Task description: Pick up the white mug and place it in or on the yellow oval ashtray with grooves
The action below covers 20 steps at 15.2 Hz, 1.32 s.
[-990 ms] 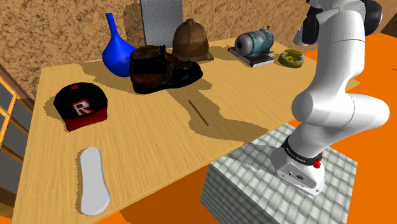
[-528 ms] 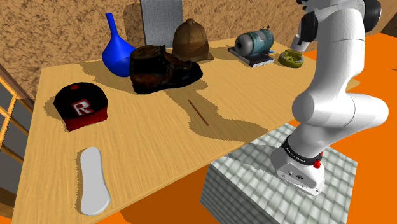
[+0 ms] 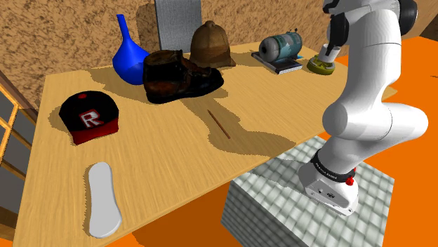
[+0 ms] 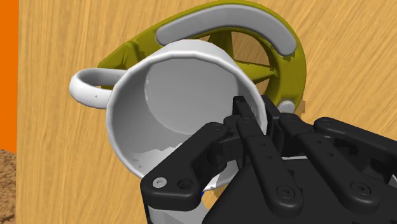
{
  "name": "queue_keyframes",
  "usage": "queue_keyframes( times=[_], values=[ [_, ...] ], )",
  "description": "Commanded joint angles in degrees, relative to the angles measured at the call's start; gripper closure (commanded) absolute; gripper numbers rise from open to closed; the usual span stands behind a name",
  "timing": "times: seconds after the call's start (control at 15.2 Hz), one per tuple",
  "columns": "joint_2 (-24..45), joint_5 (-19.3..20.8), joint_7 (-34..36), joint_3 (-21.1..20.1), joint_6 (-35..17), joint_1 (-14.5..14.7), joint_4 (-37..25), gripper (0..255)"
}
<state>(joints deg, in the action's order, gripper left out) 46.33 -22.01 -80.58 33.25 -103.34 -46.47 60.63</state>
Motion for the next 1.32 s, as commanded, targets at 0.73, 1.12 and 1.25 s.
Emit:
queue_keyframes(
  times=[0.73,1.12,1.25],
  values=[
    [0.0,0.0,0.0,0.0,-0.3,0.1,0.3,0],
    [-0.4,0.4,1.0,0.2,6.8,-1.5,-6.9,0],
    [-0.4,0.4,1.0,0.2,6.8,-1.5,-6.9,0]
  ],
)
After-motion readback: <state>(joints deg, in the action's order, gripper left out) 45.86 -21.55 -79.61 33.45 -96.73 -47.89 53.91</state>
